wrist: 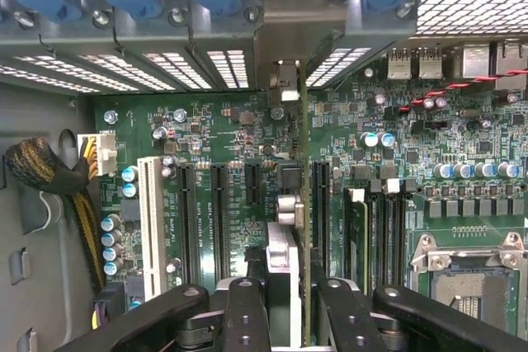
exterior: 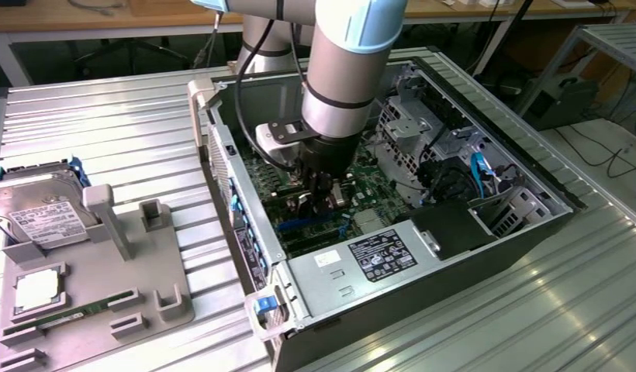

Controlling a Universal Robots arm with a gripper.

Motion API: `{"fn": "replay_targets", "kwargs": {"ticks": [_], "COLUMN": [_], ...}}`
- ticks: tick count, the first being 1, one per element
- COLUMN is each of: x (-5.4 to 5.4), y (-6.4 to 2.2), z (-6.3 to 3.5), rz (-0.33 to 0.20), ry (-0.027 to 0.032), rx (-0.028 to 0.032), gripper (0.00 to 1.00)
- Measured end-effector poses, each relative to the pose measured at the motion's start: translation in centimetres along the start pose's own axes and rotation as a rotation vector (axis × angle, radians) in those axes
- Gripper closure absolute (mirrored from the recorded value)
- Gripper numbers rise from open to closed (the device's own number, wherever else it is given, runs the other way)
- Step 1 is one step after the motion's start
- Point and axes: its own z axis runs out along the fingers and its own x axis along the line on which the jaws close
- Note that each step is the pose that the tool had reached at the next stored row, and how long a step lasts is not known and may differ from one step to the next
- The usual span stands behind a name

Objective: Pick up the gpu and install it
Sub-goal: 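Insert the gpu into the slot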

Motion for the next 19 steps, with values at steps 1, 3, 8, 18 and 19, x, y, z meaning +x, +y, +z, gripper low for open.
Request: {"fn": "replay_targets", "kwargs": {"ticks": [1, 3, 8, 18, 19], "x": [0.0, -0.01, -0.02, -0.01, -0.01], "y": [0.0, 0.01, 0.0, 0.01, 0.01], "z": [0.01, 0.05, 0.21, 0.75, 0.75], "rz": [-0.005, -0.018, -0.02, -0.02, -0.02], "ry": [0.0002, 0.0001, -0.0005, 0.0001, 0.0001], "rx": [0.0, -0.0002, 0.0001, -0.0002, -0.0002], "gripper": [0.71, 0.71, 0.71, 0.71, 0.71]}}
